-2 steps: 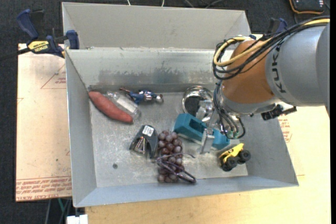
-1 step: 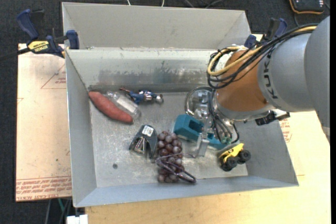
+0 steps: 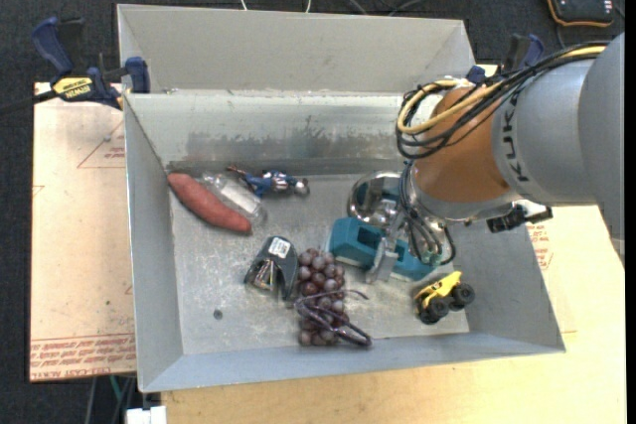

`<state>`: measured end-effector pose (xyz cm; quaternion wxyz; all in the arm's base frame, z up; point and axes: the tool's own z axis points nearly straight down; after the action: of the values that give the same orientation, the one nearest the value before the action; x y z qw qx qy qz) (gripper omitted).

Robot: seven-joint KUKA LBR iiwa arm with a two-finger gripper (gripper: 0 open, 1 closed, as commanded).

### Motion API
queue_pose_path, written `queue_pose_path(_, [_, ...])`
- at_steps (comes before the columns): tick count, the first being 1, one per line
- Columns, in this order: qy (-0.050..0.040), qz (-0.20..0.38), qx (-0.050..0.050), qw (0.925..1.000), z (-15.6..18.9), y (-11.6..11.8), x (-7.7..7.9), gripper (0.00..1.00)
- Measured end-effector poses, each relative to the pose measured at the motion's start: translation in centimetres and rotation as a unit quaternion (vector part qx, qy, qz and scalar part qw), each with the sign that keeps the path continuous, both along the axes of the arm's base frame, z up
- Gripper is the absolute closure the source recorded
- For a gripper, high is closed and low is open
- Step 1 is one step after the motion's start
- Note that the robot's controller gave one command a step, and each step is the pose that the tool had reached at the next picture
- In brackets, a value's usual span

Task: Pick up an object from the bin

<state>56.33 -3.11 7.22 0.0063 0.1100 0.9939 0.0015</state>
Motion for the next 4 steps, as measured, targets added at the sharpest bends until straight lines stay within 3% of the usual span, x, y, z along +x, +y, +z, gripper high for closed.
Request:
queue_pose_path(1, [0.0,0.0,0.0,1.0,0.0,0.0,0.0,1.0])
queue_pose_path(4, [0.0044,0.001,0.001,1.0,6.3,0.0,-0.3,1.0])
